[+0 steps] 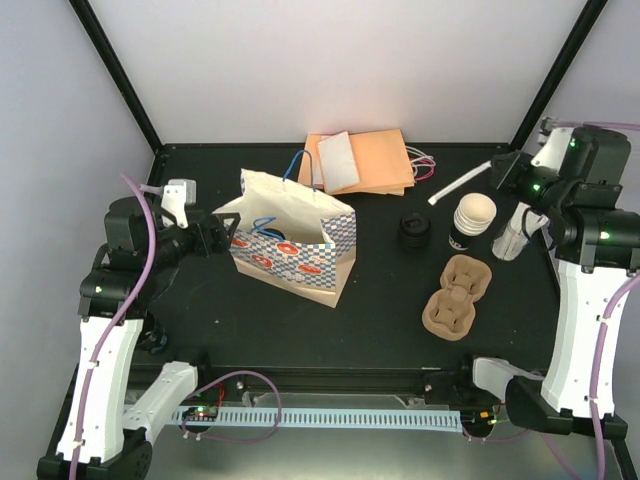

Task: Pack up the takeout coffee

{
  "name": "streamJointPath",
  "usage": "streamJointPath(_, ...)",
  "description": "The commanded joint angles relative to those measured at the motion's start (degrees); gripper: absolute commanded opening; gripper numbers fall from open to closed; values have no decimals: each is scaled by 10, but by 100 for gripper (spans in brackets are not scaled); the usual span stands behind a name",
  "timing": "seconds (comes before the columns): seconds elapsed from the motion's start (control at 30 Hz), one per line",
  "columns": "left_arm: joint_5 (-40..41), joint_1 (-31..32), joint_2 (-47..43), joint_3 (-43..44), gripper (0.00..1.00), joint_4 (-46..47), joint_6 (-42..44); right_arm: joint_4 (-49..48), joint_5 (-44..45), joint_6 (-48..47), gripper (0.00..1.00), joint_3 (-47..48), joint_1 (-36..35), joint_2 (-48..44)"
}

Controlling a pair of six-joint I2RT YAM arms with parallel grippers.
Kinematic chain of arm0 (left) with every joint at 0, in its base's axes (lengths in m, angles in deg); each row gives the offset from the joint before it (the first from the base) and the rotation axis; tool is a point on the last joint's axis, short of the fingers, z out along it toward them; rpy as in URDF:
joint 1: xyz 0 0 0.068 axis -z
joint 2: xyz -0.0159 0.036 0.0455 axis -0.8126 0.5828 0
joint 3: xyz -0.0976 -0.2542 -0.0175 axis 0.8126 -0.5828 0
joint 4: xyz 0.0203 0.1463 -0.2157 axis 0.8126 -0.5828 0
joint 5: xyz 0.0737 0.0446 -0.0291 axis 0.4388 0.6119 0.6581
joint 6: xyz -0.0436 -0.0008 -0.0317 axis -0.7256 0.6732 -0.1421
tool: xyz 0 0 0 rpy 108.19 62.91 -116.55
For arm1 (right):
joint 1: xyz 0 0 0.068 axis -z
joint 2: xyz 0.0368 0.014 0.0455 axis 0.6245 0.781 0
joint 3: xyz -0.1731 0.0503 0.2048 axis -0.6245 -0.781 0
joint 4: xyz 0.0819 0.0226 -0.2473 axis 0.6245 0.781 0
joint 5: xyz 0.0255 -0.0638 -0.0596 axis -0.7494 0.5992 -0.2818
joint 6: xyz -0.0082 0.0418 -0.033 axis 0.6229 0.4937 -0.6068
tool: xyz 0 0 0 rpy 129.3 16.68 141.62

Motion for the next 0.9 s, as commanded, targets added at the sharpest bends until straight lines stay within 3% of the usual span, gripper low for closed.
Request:
streamJointPath(0.0,-22,0,-9,2,96,9,-8,-62,-178,-12,1,-26,-17,-5)
streamJointPath(0.23,-9,-1,-9,13,97,-5,5,-187,-313,41,1,-54,-71,-19)
streamJointPath(0.57,-4,-1,3,23,97,-12,13,-267,-307,33,1,-11,-209,9)
streamJointPath(0.87,-2,-1,4,24,97,-13,18,-280,-216,-8,1,-32,-289,34)
